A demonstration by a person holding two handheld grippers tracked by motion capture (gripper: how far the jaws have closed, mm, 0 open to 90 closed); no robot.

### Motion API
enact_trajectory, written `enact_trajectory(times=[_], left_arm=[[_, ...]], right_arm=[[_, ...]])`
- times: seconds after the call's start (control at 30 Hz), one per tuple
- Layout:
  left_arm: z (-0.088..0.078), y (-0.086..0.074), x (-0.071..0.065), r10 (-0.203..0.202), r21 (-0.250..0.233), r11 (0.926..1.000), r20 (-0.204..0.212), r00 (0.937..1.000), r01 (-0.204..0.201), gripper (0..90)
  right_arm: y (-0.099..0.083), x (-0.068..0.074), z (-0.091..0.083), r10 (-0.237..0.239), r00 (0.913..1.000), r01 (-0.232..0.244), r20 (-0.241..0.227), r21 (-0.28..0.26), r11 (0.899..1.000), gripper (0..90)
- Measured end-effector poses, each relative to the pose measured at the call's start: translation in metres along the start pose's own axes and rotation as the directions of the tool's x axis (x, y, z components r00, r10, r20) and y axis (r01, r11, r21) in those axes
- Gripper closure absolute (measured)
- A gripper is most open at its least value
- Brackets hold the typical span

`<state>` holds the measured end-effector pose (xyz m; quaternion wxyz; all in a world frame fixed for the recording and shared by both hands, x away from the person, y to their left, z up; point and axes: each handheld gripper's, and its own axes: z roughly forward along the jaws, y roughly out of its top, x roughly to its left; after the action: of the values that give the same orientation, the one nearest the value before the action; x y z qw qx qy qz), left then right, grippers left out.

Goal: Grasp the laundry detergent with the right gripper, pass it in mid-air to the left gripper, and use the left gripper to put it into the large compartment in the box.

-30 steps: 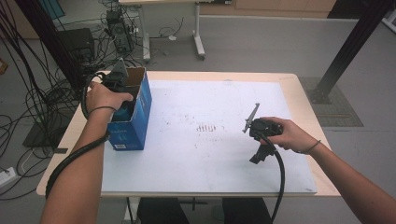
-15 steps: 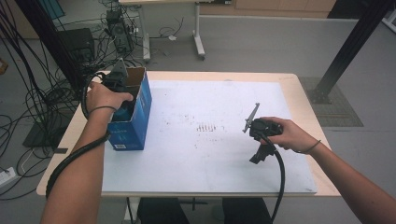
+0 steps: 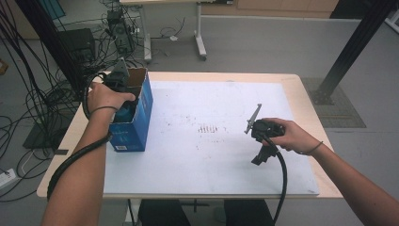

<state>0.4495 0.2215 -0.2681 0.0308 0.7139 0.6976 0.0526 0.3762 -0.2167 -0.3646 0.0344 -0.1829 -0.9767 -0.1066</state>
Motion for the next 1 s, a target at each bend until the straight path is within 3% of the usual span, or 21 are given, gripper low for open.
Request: enact_trajectory(times=[0.53, 0.77, 1.0], left_arm=[[-0.026, 0.0, -0.008, 0.012, -0.023, 0.9997, 0.003, 0.9999, -0.012, 33.5], [-0.047, -0.001, -0.011, 0.015, -0.057, 0.9983, 0.002, 0.9999, -0.015, 33.3], [-0.067, -0.003, -0.017, 0.029, -0.069, 0.9971, -0.038, 0.9988, -0.032, 33.0]], right_arm=[[0.002, 0.0, 0.001, -0.01, 0.9999, 0.01, -0.003, -0.006, 1.0, 4.4], [0.001, 0.001, -0.002, -0.011, 0.9999, 0.011, 0.008, -0.008, 1.0, 4.3], [-0.002, 0.003, -0.008, -0.011, 0.9998, 0.011, 0.019, -0.014, 1.0, 4.4]])
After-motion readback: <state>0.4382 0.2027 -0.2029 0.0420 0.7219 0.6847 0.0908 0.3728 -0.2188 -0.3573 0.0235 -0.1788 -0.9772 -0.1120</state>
